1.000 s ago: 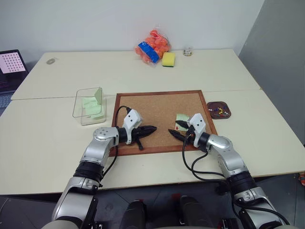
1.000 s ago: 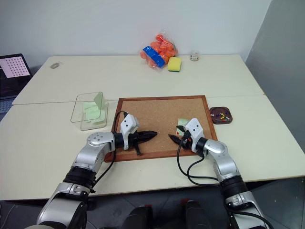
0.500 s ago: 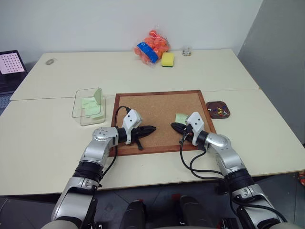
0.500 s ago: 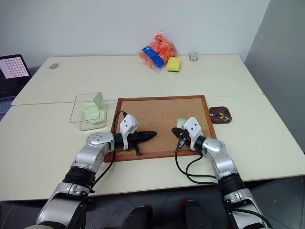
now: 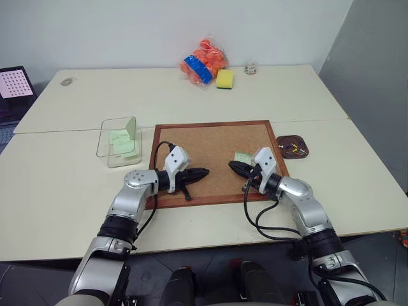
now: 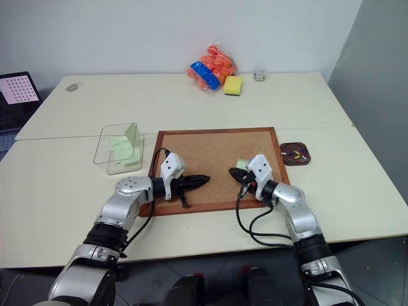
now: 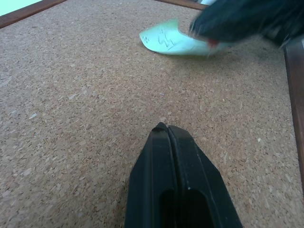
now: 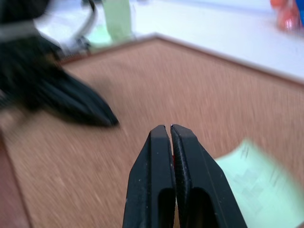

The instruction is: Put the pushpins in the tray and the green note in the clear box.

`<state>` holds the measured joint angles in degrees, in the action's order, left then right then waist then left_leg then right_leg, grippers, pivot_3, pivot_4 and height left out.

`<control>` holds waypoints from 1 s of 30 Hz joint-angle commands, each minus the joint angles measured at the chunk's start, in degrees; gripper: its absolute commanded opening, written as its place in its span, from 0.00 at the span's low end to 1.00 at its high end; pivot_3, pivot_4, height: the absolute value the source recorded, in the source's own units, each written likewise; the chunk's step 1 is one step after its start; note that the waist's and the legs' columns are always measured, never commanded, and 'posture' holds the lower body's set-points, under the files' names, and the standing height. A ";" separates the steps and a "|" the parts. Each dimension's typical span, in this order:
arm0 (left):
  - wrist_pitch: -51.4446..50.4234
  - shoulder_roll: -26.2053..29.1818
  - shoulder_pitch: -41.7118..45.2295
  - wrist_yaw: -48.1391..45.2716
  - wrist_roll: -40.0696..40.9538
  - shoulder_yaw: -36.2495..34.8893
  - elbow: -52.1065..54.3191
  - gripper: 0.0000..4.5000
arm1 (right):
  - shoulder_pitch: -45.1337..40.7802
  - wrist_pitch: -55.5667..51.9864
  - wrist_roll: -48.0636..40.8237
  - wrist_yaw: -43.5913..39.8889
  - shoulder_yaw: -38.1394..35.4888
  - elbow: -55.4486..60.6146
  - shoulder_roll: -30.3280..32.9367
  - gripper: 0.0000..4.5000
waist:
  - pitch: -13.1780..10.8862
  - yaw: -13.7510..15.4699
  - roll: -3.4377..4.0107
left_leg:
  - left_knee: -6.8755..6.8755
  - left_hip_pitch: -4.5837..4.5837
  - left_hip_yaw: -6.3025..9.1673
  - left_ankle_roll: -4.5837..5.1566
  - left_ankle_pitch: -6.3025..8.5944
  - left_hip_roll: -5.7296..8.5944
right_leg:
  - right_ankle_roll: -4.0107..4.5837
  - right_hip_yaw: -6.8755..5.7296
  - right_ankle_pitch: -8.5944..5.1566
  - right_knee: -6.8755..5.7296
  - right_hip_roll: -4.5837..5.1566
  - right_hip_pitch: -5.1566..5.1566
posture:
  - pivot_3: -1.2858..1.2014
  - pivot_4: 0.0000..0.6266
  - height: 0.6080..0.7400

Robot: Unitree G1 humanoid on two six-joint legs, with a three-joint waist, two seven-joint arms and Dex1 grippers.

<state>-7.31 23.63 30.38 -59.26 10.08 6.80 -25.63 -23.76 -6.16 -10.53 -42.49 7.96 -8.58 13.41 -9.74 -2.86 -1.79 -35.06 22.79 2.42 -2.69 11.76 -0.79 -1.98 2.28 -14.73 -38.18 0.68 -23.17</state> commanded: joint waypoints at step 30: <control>-63.15 -5.52 8.07 12.64 34.85 -23.74 3.22 0.67 | -0.21 8.58 3.63 -8.33 4.47 8.64 10.14 0.00 | -0.06 0.02 -0.05 | -0.01 0.10 0.15 0.00 0.00 0.03 | -0.01 -0.12 -0.01 0.06 0.01 -0.03 | 0.52 0.24 1.00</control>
<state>-66.18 19.20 37.36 -49.26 42.11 -14.82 -23.09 -23.62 -1.21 -7.68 -49.20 12.08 -1.86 22.77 -9.80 -2.84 -1.83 -35.07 22.89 2.58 -2.70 11.76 -0.76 -1.99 2.17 -14.73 -38.13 0.70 -23.20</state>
